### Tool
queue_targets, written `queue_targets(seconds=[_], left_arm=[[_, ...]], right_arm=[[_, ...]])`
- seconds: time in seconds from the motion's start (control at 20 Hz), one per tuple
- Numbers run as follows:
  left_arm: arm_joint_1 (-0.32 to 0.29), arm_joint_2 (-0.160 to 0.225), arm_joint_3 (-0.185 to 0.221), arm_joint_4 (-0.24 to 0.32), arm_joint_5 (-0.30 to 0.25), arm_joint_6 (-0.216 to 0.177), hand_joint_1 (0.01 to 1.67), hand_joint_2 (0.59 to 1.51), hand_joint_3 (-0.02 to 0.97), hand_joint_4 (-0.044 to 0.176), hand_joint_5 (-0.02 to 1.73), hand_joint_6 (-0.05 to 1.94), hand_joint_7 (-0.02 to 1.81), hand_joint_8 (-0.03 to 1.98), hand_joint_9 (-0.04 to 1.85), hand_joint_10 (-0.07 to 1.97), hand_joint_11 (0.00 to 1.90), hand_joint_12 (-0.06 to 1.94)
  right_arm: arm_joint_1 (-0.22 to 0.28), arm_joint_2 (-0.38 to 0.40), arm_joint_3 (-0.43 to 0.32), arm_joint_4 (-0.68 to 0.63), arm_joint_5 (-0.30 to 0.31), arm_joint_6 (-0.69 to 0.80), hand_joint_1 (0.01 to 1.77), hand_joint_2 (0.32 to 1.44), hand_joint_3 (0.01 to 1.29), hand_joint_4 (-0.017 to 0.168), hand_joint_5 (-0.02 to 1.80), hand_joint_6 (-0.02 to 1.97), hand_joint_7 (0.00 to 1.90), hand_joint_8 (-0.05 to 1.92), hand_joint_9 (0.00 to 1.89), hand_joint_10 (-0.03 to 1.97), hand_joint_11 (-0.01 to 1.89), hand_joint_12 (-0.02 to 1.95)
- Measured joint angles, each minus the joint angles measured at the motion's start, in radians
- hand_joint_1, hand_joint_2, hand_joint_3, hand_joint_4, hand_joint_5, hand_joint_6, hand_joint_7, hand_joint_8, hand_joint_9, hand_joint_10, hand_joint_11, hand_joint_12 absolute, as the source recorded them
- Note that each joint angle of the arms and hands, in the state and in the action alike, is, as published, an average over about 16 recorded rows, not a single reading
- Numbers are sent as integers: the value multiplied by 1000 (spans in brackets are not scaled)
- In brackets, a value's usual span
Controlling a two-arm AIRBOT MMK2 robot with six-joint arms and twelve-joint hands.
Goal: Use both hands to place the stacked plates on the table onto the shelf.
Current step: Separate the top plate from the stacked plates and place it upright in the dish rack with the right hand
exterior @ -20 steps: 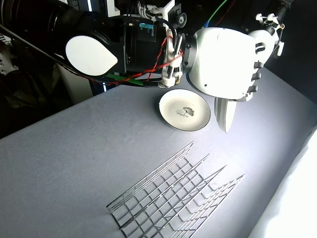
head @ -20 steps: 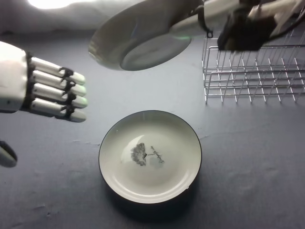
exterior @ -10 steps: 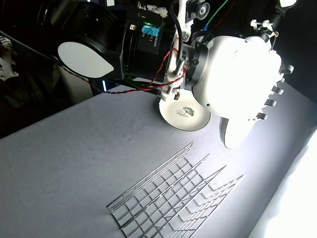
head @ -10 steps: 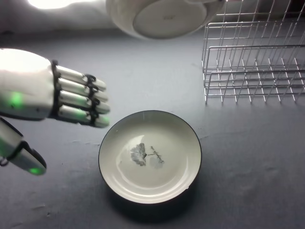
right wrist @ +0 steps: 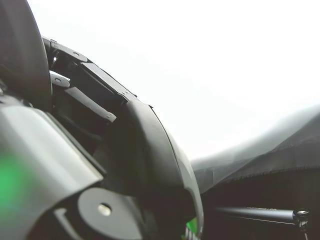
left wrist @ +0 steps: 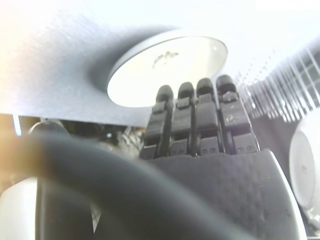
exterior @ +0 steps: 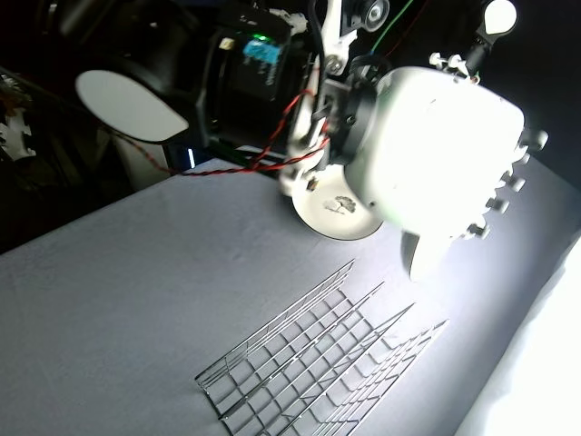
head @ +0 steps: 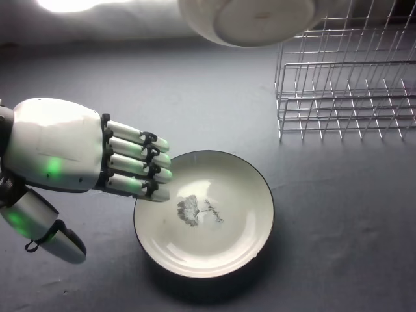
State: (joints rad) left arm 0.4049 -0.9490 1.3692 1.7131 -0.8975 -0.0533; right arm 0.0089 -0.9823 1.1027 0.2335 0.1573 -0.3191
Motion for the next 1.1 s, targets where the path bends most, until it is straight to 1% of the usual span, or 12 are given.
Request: queue_targets(seconds=[0.25, 0.6, 0.85, 1.1], left_arm=[[9, -15, 5, -19, 18, 5, 15, 1127, 12, 1, 91, 20, 57, 0, 39, 7, 20, 7], [4, -26, 25, -37, 14, 5, 15, 1127, 12, 1, 100, 20, 67, -1, 50, 6, 19, 8], [8, -34, 38, -37, 5, 8, 15, 1128, 12, 1, 97, 20, 62, -1, 45, 6, 19, 8], [20, -44, 52, -39, 3, 14, 16, 1127, 12, 1, 84, 20, 57, -1, 39, 7, 20, 7]], right_arm=[[-11, 57, -12, -2, -11, -3, 1412, 1008, 12, -7, 907, 907, 1052, 848, 993, 1068, 844, 1263], [-47, 127, -22, -7, -9, -8, 1412, 1014, 12, -7, 899, 908, 1047, 851, 984, 1067, 845, 1247], [-83, 156, -7, -10, 3, -11, 1412, 1014, 12, -7, 894, 911, 1044, 861, 986, 1062, 850, 1237], [-124, 166, 18, -14, 30, -10, 1409, 1014, 12, -7, 885, 928, 1037, 886, 987, 1069, 844, 1241]])
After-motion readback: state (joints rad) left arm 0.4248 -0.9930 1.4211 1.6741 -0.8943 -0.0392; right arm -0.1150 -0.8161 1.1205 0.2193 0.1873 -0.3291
